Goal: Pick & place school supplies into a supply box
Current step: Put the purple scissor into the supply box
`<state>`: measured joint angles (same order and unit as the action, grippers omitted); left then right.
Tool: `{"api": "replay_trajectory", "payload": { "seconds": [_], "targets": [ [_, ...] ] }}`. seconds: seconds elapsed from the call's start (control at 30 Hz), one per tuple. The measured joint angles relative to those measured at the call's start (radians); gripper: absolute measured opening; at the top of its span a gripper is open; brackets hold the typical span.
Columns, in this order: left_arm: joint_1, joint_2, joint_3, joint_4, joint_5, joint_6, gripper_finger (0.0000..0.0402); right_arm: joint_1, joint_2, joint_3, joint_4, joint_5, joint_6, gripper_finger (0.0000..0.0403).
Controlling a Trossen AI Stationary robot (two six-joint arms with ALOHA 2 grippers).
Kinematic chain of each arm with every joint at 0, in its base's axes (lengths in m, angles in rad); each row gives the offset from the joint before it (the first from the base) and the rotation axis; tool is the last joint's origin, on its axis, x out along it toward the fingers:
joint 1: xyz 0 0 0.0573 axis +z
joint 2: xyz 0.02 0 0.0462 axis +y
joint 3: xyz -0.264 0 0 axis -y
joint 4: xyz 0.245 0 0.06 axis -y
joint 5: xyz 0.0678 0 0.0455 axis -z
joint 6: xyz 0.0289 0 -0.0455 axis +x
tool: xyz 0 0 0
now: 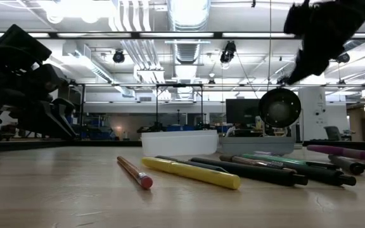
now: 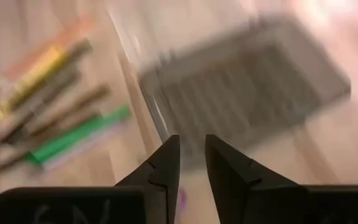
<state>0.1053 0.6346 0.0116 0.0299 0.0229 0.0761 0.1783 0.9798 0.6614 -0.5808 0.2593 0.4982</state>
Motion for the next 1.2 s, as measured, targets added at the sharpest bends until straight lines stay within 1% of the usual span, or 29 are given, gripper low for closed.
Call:
{"api": "replay_trajectory", "payload": {
  "seconds": [0.1, 0.3, 0.47, 0.6, 0.83, 1.0, 1.2],
  "targets": [
    [0.0, 0.0, 0.0, 0.0, 0.0, 0.0, 0.0067, 0.013, 0.03, 0.001, -0.047, 0.003, 0.06, 0.0068],
    [0.0, 0.0, 0.0, 0.0, 0.0, 0.0, 0.0066, 0.016, 0.057, -0.001, -0.059, 0.001, 0.119, 0.0068],
    [0.0, 0.0, 0.0, 0.0, 0.0, 0.0, 0.0066, 0.016, 0.099, -0.017, -0.067, -0.071, 0.196, 0.0068],
    [0.0, 0.0, 0.0, 0.0, 0.0, 0.0, 0.0066, 0.016, 0.143, -0.017, -0.068, -0.107, 0.204, 0.0068],
    [0.0, 0.0, 0.0, 0.0, 0.0, 0.0, 0.0066, 0.016, 0.21, -0.015, -0.067, -0.118, 0.215, 0.0069],
    [0.0, 0.0, 0.0, 0.0, 0.0, 0.0, 0.0066, 0.016, 0.227, -0.015, -0.068, -0.131, 0.221, 0.0087],
    [0.0, 0.0, 0.0, 0.0, 0.0, 0.0, 0.0066, 0.016, 0.244, -0.015, -0.068, -0.141, 0.21, 0.0123]
  ]
}}
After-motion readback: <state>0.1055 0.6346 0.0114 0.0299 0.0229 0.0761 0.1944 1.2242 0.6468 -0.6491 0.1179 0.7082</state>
